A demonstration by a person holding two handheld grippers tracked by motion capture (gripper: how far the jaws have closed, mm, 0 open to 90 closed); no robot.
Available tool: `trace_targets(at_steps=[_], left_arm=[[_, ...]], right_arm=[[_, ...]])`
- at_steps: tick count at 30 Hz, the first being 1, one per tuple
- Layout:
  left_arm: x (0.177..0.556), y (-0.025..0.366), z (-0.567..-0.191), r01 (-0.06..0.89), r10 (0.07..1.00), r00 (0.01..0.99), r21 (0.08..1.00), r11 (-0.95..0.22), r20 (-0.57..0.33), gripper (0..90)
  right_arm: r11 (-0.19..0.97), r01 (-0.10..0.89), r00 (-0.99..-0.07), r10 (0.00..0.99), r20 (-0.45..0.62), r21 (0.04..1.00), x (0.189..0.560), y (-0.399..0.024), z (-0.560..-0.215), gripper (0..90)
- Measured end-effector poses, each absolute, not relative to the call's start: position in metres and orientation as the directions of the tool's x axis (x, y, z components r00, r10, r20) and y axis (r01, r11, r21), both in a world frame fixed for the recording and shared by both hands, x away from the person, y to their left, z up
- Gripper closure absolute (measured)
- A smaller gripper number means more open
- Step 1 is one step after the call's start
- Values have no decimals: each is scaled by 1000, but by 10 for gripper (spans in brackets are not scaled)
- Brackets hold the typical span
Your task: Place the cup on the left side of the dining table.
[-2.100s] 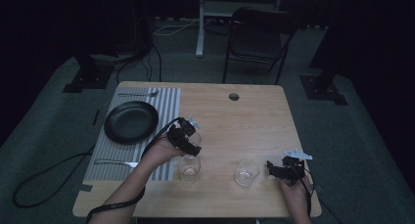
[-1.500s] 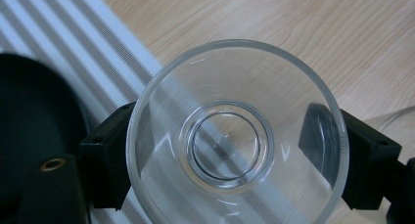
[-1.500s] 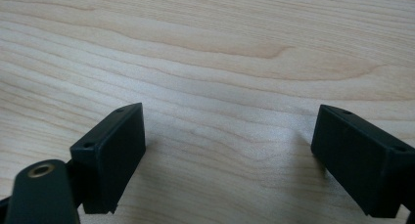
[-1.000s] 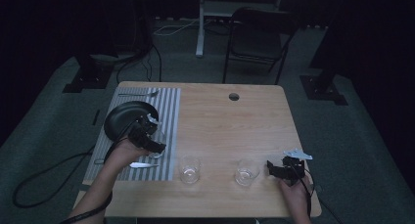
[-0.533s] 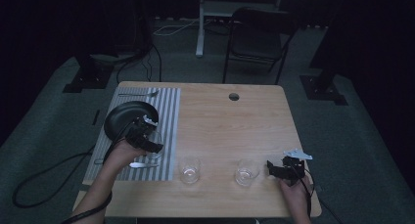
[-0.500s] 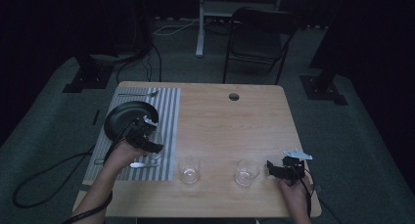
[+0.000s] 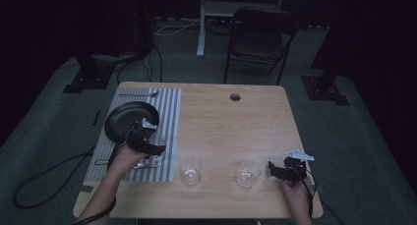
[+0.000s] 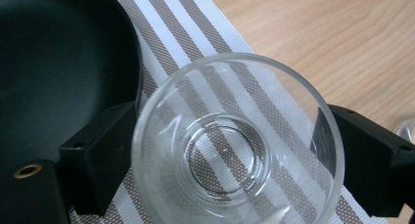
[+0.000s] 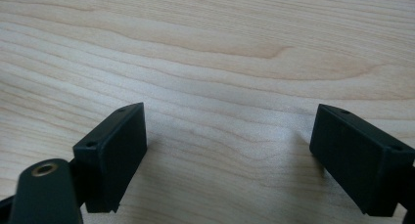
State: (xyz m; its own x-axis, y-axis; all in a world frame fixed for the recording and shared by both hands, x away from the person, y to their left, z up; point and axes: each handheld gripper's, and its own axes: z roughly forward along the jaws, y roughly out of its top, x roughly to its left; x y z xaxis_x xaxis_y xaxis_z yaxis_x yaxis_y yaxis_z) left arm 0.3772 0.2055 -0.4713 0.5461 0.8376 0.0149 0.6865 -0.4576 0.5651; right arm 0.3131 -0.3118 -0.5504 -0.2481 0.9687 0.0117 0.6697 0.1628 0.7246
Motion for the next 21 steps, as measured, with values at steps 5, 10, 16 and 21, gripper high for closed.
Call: trace_targets(at_steps=[5, 10, 16, 21], left_arm=[[368, 212, -474, 692, 853, 521, 575, -436, 20, 21], [358, 220, -477, 687, 865, 503, 603, -405, 7, 21], [345, 230, -480, 701, 882, 471, 612, -365, -13, 21], [333, 241, -481, 705, 905, 425, 633, -320, -16, 21]], right_arm=[[163, 670, -248, 969, 12, 725, 313, -312, -550, 135], [163, 670, -248, 969, 12, 725, 313, -312, -550, 135], [163, 670, -248, 969, 12, 725, 313, -312, -550, 135], [163, 669, -248, 969, 11, 725, 313, -312, -550, 135]])
